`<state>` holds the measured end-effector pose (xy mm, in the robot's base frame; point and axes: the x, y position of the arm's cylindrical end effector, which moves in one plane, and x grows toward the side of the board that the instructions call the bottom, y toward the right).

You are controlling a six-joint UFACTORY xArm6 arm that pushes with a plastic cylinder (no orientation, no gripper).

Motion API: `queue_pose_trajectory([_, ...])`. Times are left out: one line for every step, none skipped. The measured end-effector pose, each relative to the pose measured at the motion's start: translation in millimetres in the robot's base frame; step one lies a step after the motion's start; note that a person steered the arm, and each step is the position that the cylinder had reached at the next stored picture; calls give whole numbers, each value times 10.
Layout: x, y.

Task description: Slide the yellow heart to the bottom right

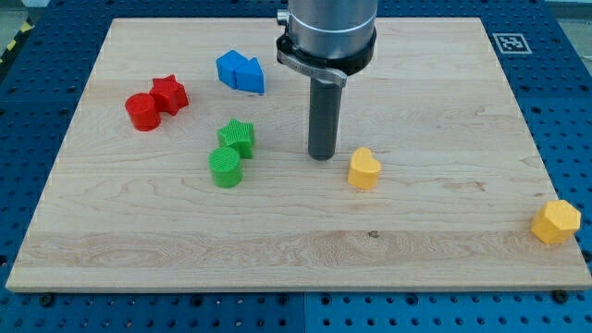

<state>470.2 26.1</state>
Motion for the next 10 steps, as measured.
queue_pose_trajectory([104,56])
queue_pose_trajectory([49,345])
queue_pose_trajectory([149,671])
queue_pose_trajectory([432,701])
queue_pose_trajectory([583,770])
queue_pose_trajectory([594,1122])
queue_pose_trajectory([623,1408])
queue_pose_trajectory([689,1478])
queue_pose_trajectory([765,1478])
queue_pose_trajectory([791,1478])
